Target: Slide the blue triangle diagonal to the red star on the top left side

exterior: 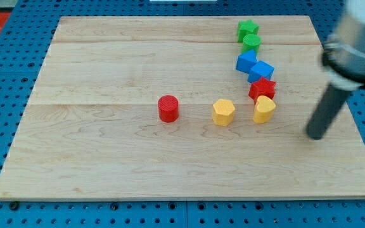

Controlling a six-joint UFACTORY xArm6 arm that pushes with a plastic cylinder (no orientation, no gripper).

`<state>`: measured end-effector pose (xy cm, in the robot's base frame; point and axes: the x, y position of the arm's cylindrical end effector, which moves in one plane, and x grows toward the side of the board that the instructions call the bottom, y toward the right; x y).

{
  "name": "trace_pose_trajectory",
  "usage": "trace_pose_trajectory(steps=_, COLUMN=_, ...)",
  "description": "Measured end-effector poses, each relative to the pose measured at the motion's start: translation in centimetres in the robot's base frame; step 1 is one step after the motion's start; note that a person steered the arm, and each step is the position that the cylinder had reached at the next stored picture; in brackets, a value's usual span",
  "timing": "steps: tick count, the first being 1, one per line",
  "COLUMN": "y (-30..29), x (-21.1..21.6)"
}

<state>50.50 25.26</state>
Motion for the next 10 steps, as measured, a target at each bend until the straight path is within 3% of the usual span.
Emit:
trace_pose_trajectory(steps=1, y=6.5, x=-1.6)
trace_pose_trajectory(steps=2, y=4.3, x=-4.5)
trace_pose_trajectory(steps=4, y=-2.1, x=-14.8)
trace_pose_trajectory(steps=8, y=-11.1, x=-17.6)
trace_pose_trajectory(steps=10, y=-11.4, x=-17.6)
